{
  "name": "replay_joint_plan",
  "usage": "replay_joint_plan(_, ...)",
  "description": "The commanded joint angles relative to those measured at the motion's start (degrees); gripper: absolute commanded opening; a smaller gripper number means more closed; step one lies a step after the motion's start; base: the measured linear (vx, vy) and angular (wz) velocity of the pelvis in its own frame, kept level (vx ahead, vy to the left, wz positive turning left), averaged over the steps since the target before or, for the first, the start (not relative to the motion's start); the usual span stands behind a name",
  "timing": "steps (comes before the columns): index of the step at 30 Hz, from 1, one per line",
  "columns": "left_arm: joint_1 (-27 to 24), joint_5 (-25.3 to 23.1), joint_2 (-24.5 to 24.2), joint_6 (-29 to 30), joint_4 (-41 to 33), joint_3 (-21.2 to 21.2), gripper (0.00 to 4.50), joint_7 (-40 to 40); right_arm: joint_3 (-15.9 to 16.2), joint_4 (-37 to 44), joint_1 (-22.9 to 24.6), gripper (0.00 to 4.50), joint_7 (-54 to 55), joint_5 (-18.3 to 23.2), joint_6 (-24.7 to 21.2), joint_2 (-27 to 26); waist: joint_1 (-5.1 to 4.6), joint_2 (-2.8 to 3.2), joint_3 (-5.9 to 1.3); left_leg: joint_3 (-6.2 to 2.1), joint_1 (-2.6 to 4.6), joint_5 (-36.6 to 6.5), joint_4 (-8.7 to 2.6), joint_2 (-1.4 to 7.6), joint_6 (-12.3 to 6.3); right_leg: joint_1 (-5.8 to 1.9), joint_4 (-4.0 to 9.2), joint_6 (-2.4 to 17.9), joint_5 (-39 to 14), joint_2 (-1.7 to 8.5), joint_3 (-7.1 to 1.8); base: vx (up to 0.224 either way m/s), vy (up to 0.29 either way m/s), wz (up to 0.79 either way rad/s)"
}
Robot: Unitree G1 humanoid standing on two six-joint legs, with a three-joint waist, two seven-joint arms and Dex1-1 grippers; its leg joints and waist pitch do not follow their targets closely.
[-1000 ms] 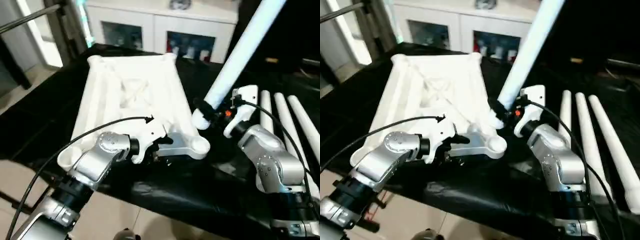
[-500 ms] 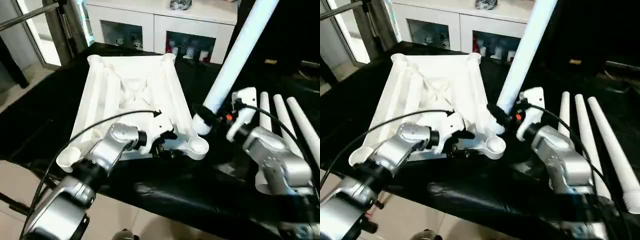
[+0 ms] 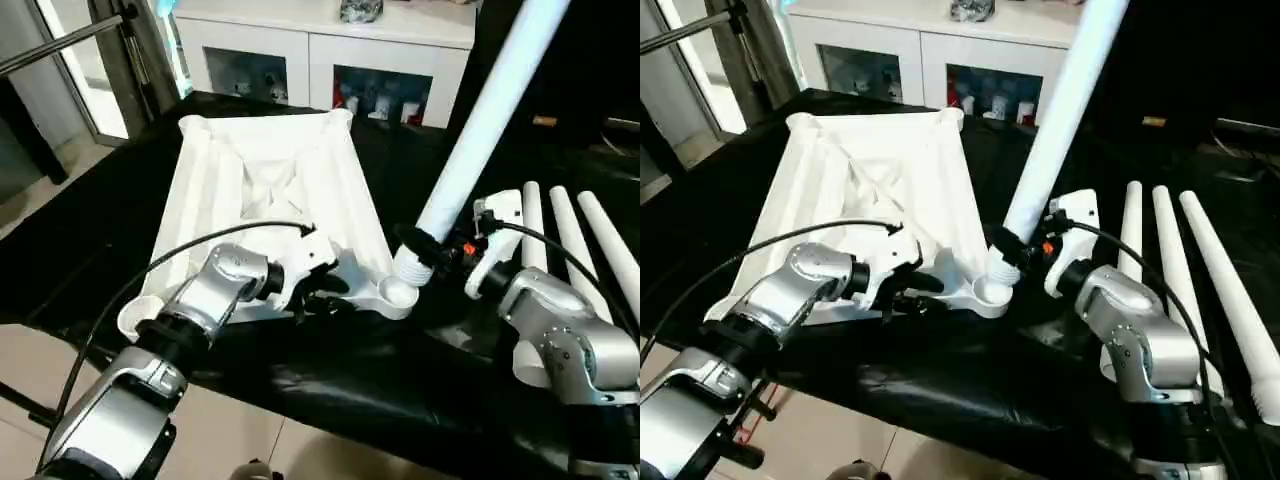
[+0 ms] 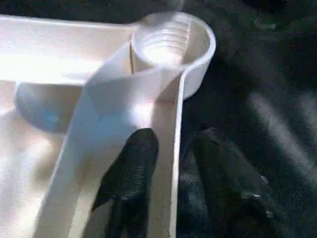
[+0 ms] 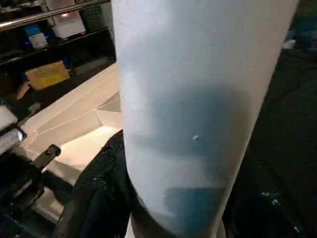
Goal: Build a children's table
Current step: Insert table leg to table base
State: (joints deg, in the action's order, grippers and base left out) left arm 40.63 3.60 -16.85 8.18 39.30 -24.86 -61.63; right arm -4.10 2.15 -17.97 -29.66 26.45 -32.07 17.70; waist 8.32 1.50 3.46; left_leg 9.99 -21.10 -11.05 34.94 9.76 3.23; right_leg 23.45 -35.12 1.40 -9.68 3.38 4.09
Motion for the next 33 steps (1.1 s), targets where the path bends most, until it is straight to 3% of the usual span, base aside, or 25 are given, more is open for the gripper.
replay_joint_plan(1, 0.3, -1.7, -0.1, -2.3, 1.5, -0.1, 1.35, -0.1, -0.5, 1.3, -0.8, 1.91, 0.3, 0.0, -0.3, 0.1, 0.21, 0.56, -4.49, -1.6, 0.46, -9.4, -4.13, 3.07, -0.42, -3.38, 4.79, 8.1, -16.6, 5.47, -2.98, 0.0, 0.0, 0.0)
replay_joint_plan(3, 0.6, -2.8, -0.1, -3.5, 2.6, -0.8, 1.15, 0.2, -0.1, 1.1, -0.8, 1.91, -0.3, -0.2, -0.2, 0.4, 0.18, 0.27, -4.53, -1.53, 0.31, -9.1, -4.1, 3.0, -0.61, -3.58, 4.68, 8.4, -14.9, 5.45, -3.03, 0.0, 0.0, 0.0)
replay_joint_plan(5, 1.0, -3.0, 0.1, -3.7, 3.3, -0.8, 0.97, 0.3, 0.1, 1.2, -1.0, 1.91, -0.9, 0.2, -0.1, 0.5, 0.17, 0.41, -4.55, -1.53, 0.27, -8.6, -4.06, 3.07, -0.79, -3.6, 4.5, 8.9, -14.0, 5.51, -3.07, 0.0, 0.0, 0.0)
replay_joint_plan(9, 2.1, -2.7, 0.4, -4.1, 5.0, 0.1, 0.69, -0.2, 0.6, 2.5, -1.1, 1.91, -1.9, 1.2, -1.2, 0.6, 0.15, 0.51, -4.48, -1.43, 0.32, -9.0, -4.02, 2.88, -1.2, -3.56, 4.88, 8.2, -17.2, 5.46, -3.02, 0.0, 0.0, 0.0)
replay_joint_plan(11, 2.6, -2.9, 0.6, -5.1, 6.2, 0.7, 0.31, -0.9, 2.7, 3.0, -0.5, 1.91, -3.5, 0.6, -2.8, 2.1, 0.19, 0.5, -4.45, -1.47, 0.36, -9.2, -4.1, 2.91, -1.21, -3.6, 5.1, 7.6, -18.5, 5.47, -2.98, 0.0, 0.0, 0.0)
replay_joint_plan(13, 2.4, -2.5, 0.9, -5.3, 6.1, 1.2, 0.29, -1.9, 4.1, 2.3, -0.3, 1.91, -4.3, -0.6, -3.1, 3.1, 0.03, -0.06, -4.34, -1.39, 0.3, -9.3, -4.16, 2.94, -1.37, -3.57, 5.27, 6.9, -19.8, 5.48, -3.0, 0.0, 0.0, 0.0)
replay_joint_plan(15, 1.8, -1.7, 1.0, -5.2, 5.3, 1.7, 0.03, -2.5, 4.9, 1.3, -0.8, 1.91, -4.3, -1.9, -2.3, 3.2, 0.02, -0.13, -4.41, -1.37, 0.26, -8.9, -4.11, 2.94, -1.39, -3.49, 5.24, 6.9, -20.4, 5.61, -3.02, 0.0, 0.0, 0.0)
replay_joint_plan(16, 1.8, -1.6, 1.1, -5.2, 5.3, 1.8, 0.03, -2.6, 5.0, 1.2, -0.9, 1.91, -4.3, -2.0, -2.2, 3.2, 0.1, 0.07, -4.44, -1.42, 0.33, -8.7, -4.1, 2.97, -1.38, -3.34, 5.18, 6.9, -20.4, 5.56, -2.99, 0.0, 0.0, 0.0)
replay_joint_plan(18, 1.4, -1.5, 1.1, -4.9, 5.0, 1.9, 0.03, -2.8, 5.1, 0.2, -1.6, 1.91, -4.2, -2.4, -1.8, 2.7, 0.07, -0.19, -4.5, -1.36, 0.26, -8.2, -4.06, 3.02, -1.55, -3.37, 5.05, 7.2, -19.2, 5.58, -3.07, 0.0, 0.0, 0.0)
replay_joint_plan(25, 0.0, 0.1, 1.8, -6.5, 4.5, 3.5, 0.0, -3.6, 7.1, -5.1, -4.9, 1.91, -4.4, -4.0, -0.4, 1.4, -0.06, -0.25, -4.53, -1.3, 0.18, -7.2, -4.01, 3.05, -1.9, -3.43, 4.55, 8.9, -16.2, 5.63, -3.06, 0.0, 0.0, 0.0)
replay_joint_plan(26, -0.4, 0.6, 2.0, -7.0, 4.1, 4.0, 0.0, -3.8, 7.5, -6.1, -5.4, 1.91, -4.5, -4.4, -0.2, 1.2, -0.19, -0.56, -4.48, -1.27, 0.08, -7.0, -4.06, 3.05, -1.95, -3.5, 4.58, 8.9, -16.3, 5.68, -3.04, 0.0, 0.0, 0.0)
replay_joint_plan(27, -0.7, 0.9, 2.0, -7.1, 3.9, 4.4, 0.0, -3.9, 7.7, -6.9, -5.8, 1.91, -4.8, -4.8, -0.1, 1.1, -0.12, -0.36, -4.51, -1.31, 0.09, -7.0, -4.02, 3.09, -1.97, -3.52, 4.51, 8.9, -16.7, 5.81, -3.08, 0.0, 0.0, 0.0)
replay_joint_plan(28, -0.8, 0.9, 2.0, -7.0, 3.7, 4.5, 0.0, -3.9, 8.0, -7.4, -6.1, 1.91, -5.2, -5.1, -0.2, 1.2, -0.19, -0.65, -4.47, -1.22, 0.02, -7.0, -4.02, 3.04, -2.09, -3.53, 4.61, 8.6, -16.9, 5.74, -3.09, 0.0, 0.0, 0.0)
replay_joint_plan(33, -1.9, 1.1, 2.0, -7.1, 3.1, 5.2, 0.0, -2.7, 9.7, -8.2, -6.4, 1.91, -6.9, -6.2, -0.6, 1.9, -0.08, -0.75, -4.35, -1.13, 0.14, -6.8, -4.08, 2.93, -2.49, -3.36, 4.99, 6.6, -20.7, 5.75, -3.1, 0.0, 0.0, 0.0)
